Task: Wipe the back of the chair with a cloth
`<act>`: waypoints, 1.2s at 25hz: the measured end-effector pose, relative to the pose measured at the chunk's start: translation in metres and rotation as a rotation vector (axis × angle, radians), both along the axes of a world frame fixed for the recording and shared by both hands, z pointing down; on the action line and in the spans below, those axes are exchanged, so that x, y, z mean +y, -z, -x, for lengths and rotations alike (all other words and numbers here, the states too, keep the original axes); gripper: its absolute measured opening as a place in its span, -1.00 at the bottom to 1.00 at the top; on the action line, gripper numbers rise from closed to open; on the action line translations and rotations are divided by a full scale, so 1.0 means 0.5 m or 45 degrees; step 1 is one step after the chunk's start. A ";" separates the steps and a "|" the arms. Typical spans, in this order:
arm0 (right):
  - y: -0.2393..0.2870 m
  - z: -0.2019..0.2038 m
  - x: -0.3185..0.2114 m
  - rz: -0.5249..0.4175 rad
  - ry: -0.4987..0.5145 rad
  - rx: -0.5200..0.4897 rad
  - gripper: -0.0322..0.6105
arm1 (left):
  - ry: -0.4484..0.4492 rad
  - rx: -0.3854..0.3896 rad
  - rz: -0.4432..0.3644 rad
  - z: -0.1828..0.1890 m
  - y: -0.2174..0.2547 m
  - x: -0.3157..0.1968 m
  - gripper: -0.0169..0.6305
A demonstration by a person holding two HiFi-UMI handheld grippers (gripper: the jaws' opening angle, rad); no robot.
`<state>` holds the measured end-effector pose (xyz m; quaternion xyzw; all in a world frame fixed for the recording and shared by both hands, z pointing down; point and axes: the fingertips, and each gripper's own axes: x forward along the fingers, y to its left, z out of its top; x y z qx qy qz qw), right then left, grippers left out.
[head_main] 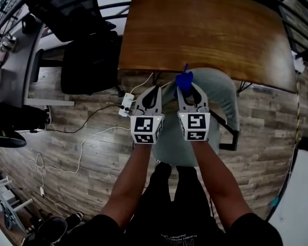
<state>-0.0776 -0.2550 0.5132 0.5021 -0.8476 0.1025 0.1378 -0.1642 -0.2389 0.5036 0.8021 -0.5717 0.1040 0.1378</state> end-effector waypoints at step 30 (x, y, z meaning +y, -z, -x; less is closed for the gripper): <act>-0.057 -0.079 -0.064 0.044 -0.107 0.078 -0.48 | -0.109 0.012 0.041 -0.141 -0.038 -0.067 -0.94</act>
